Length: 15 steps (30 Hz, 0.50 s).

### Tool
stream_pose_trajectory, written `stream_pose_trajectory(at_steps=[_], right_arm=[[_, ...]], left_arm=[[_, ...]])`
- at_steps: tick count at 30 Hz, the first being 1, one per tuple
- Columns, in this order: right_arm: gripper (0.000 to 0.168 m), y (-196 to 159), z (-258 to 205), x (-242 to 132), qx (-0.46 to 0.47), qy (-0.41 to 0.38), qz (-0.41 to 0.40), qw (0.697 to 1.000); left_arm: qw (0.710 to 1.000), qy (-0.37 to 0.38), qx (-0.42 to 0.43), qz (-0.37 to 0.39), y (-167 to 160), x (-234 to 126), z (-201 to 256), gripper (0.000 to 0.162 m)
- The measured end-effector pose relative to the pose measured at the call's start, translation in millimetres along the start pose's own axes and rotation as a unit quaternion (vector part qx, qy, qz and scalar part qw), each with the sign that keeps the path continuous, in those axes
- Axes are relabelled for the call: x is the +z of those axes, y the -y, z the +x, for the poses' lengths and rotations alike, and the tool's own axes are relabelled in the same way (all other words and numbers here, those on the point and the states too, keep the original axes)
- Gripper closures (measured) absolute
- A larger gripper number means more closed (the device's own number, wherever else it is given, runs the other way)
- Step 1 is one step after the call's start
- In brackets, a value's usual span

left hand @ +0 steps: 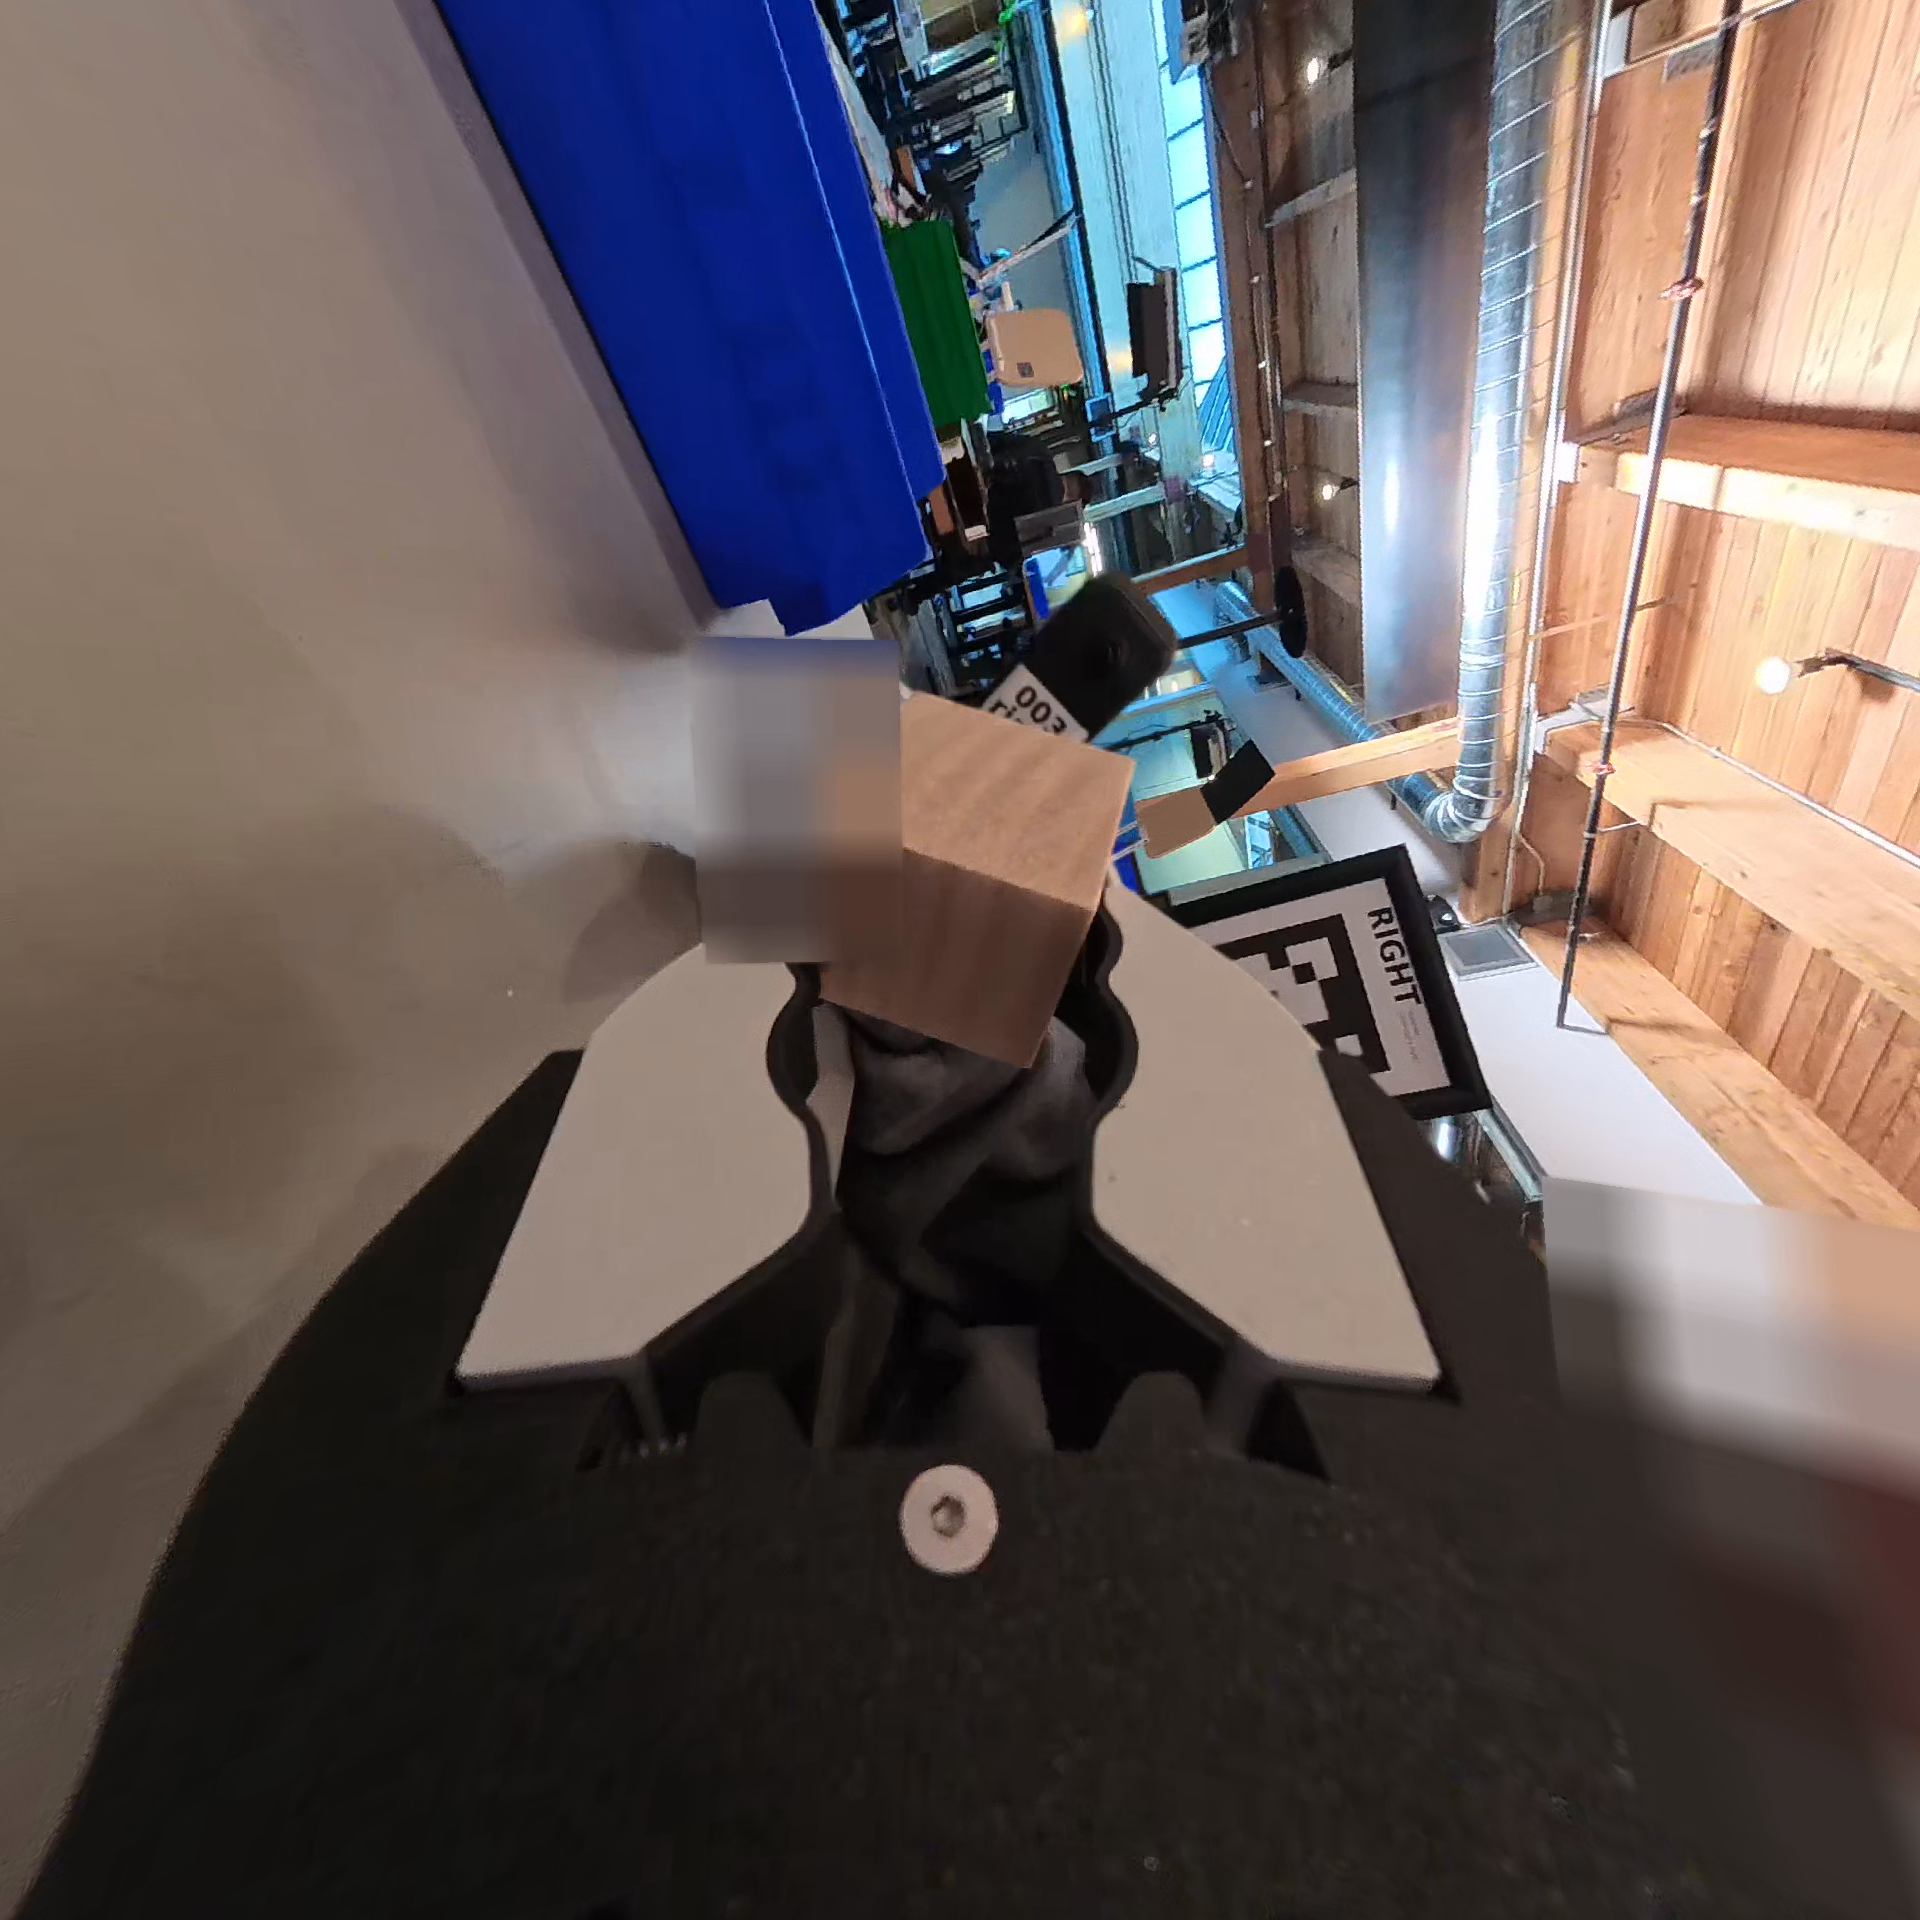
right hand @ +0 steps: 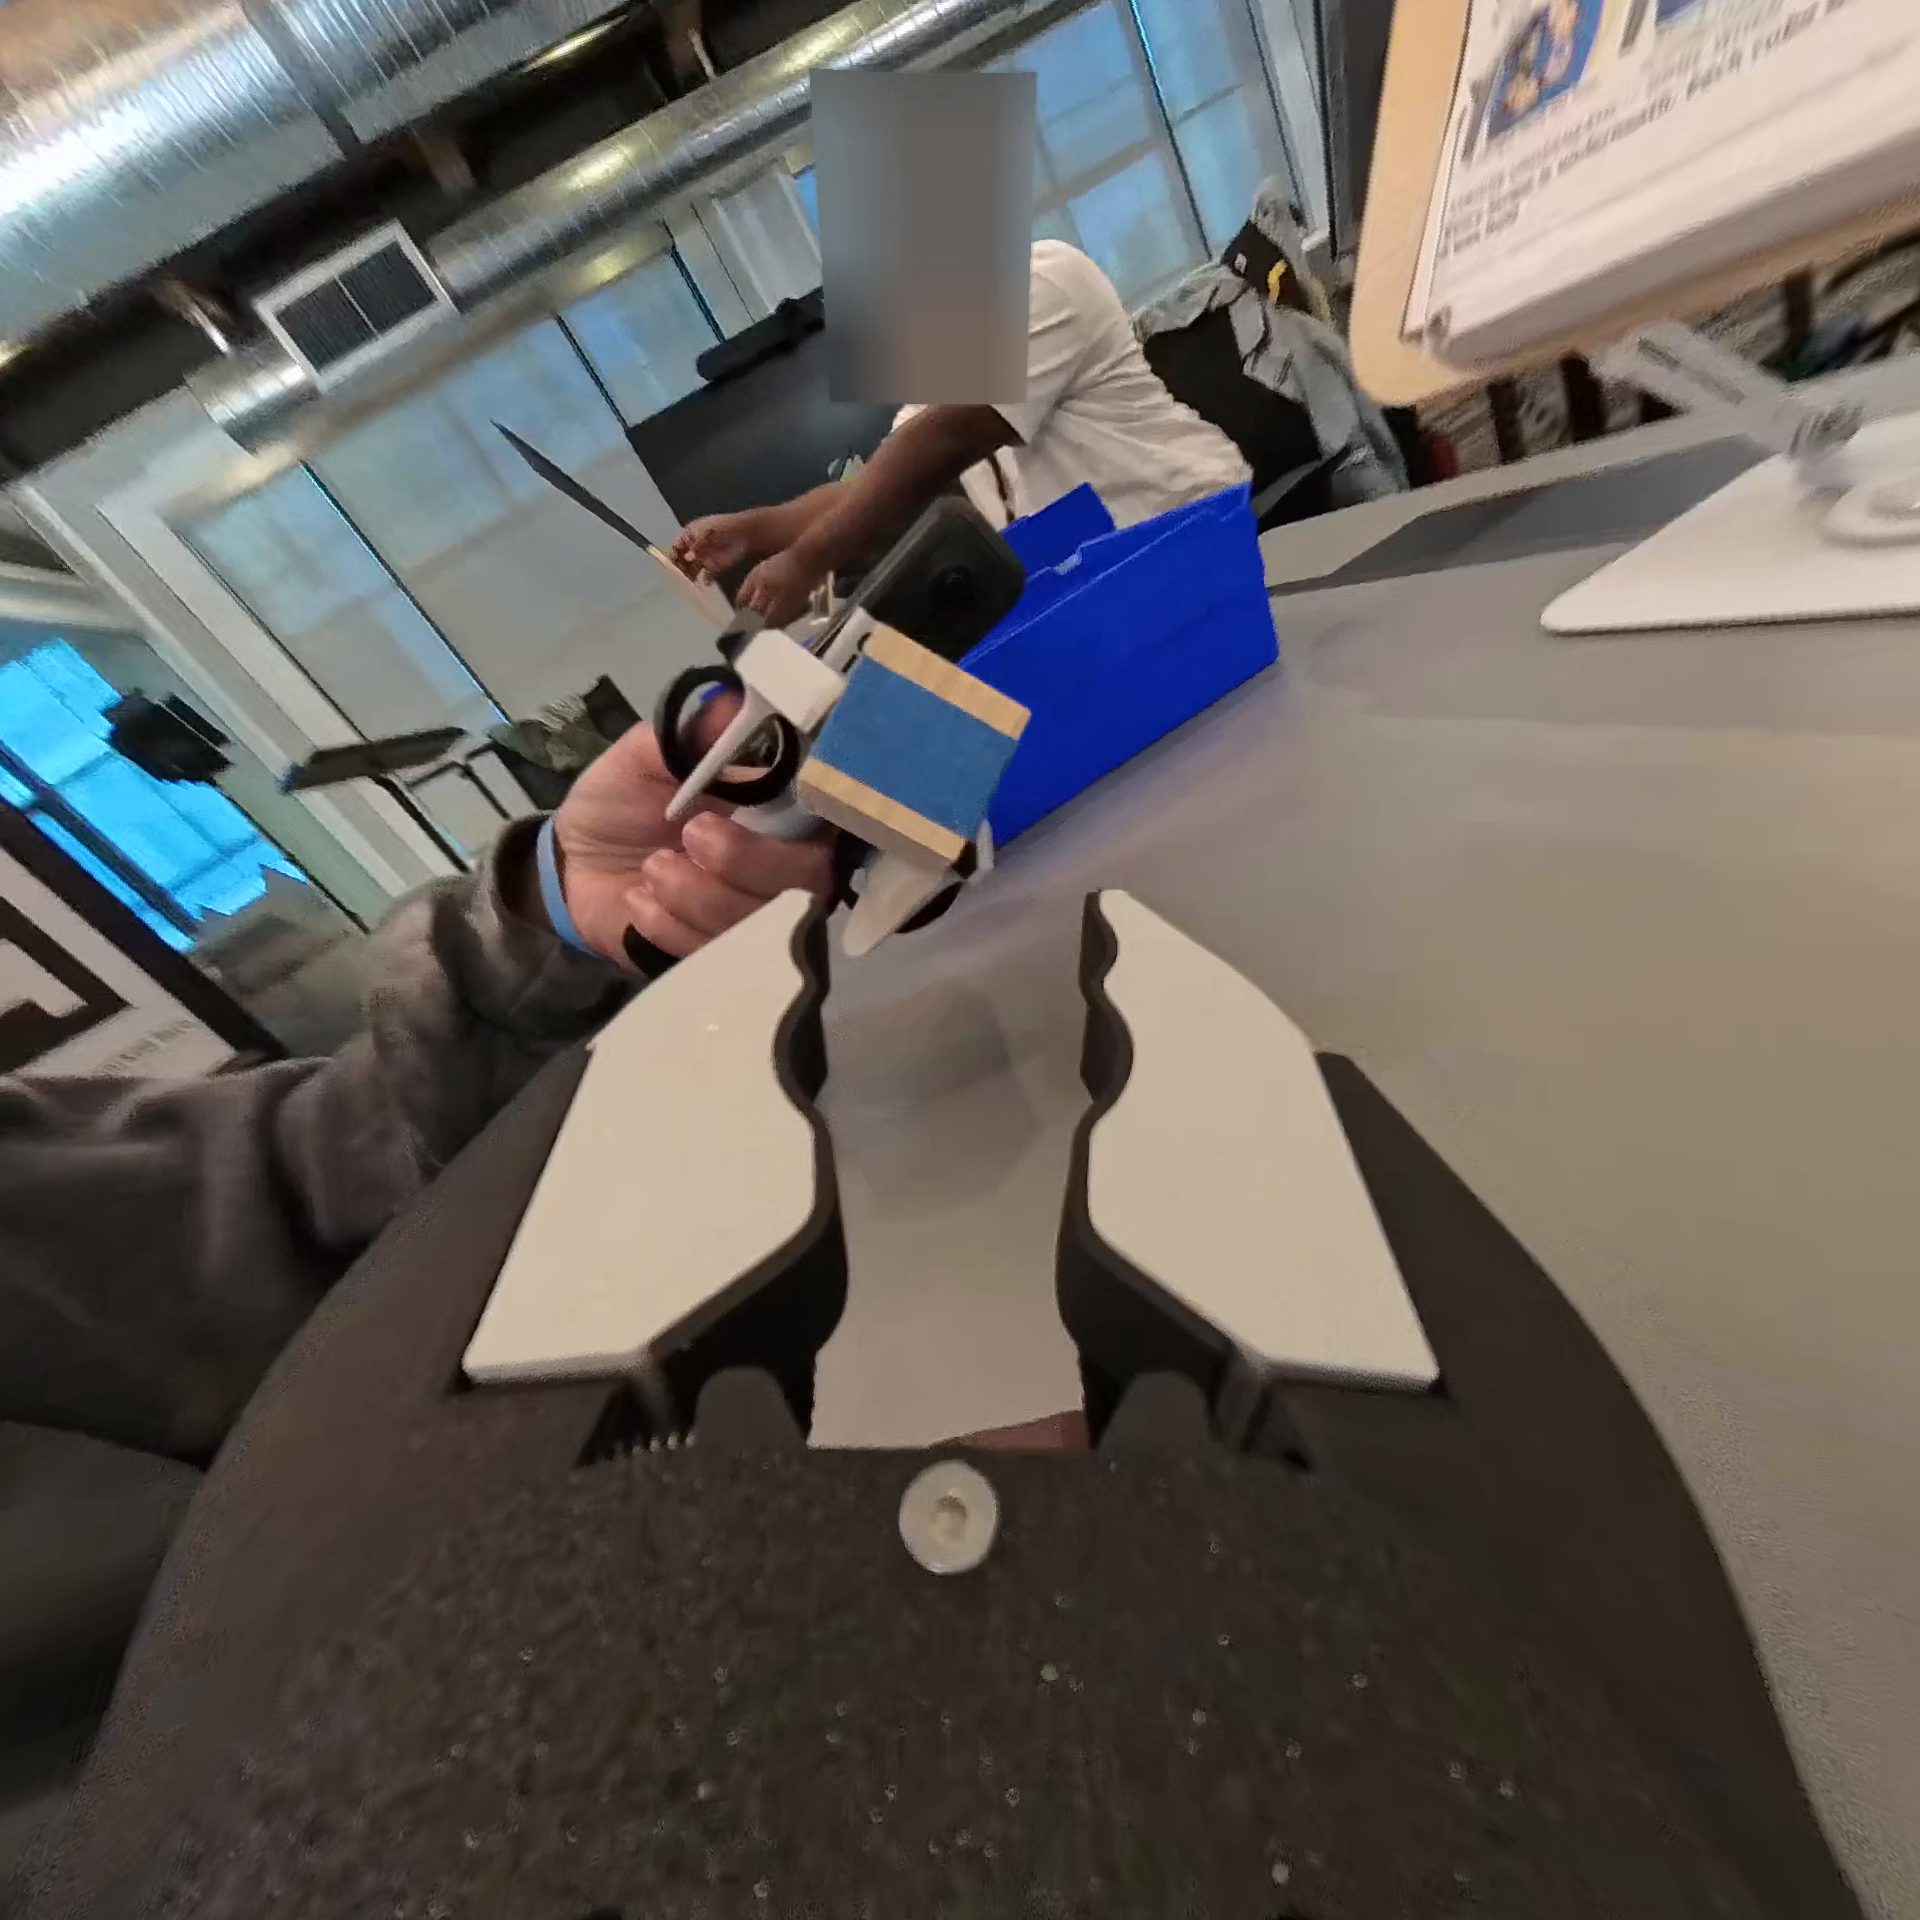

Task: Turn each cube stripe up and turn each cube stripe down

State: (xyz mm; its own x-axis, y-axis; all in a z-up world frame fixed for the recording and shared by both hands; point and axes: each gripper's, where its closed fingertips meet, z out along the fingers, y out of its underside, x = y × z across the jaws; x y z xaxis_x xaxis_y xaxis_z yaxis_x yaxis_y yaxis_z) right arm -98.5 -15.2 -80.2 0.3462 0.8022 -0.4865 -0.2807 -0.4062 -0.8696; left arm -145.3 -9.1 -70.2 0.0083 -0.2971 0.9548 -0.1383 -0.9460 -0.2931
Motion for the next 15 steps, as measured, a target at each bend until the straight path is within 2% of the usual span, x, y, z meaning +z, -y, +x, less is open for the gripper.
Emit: stream_pose_trajectory(at_steps=[3, 11, 15], right_arm=[[0.121, 0.0, 2.3, -0.1, 0.036, 0.011, 0.001, 0.999], [0.118, -8.0, 1.6, 4.3, 0.014, 0.003, -0.022, 1.000], [0.118, -6.6, 1.8, 3.2, 0.042, 0.014, -0.015, 0.999]], left_arm=[[1.000, -0.005, 0.008, -0.009, -1.9, 1.1, 2.4, 0.114], [1.000, -0.006, 0.007, -0.017, -4.2, 3.5, 0.1, 0.114], [1.000, -0.005, 0.007, -0.024, -7.0, 7.7, -2.5, 0.113]])
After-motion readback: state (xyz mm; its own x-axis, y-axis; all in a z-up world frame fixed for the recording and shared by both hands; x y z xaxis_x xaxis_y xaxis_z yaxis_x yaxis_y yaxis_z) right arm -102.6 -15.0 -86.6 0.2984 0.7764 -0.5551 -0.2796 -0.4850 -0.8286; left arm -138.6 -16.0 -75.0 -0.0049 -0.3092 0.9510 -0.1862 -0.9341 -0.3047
